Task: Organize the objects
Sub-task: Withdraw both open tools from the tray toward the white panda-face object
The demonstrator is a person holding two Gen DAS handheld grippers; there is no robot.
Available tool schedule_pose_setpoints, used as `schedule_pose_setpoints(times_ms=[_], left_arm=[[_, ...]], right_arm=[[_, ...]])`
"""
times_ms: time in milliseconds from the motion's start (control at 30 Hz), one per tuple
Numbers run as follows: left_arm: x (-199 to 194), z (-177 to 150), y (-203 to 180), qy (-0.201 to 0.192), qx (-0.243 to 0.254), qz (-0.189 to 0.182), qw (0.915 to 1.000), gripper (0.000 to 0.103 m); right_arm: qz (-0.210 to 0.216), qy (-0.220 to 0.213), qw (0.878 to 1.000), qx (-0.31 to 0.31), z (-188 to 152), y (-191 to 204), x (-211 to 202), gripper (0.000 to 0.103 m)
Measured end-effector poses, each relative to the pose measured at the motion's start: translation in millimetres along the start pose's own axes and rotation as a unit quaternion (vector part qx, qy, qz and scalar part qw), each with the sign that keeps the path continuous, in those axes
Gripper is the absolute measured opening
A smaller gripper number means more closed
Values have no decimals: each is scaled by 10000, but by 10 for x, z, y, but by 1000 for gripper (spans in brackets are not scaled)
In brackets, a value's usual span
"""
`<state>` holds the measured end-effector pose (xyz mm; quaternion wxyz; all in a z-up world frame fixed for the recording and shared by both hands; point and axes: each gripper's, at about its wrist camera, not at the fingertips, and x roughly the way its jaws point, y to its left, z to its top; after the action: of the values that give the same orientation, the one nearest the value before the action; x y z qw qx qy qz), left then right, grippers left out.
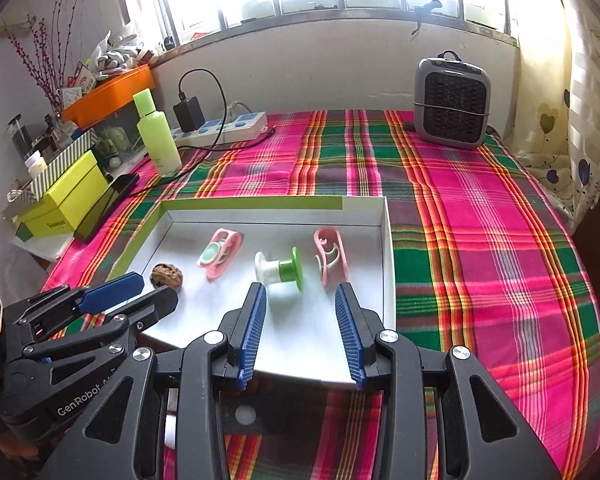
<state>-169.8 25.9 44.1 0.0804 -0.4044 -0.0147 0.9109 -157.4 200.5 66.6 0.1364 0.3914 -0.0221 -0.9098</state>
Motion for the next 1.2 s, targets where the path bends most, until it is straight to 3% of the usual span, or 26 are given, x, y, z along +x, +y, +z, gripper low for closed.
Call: schedule_pose_setpoints(times_ms=[733, 1200], left_arm=[[-349, -467, 19, -104, -67, -80, 9999, 41], [-475, -754, 221, -107, -221, -364, 9990, 45]], right_arm=[[56, -91, 9996, -245, -518, 231, -293, 38], [189, 33, 9995, -257, -738, 231, -325, 38]])
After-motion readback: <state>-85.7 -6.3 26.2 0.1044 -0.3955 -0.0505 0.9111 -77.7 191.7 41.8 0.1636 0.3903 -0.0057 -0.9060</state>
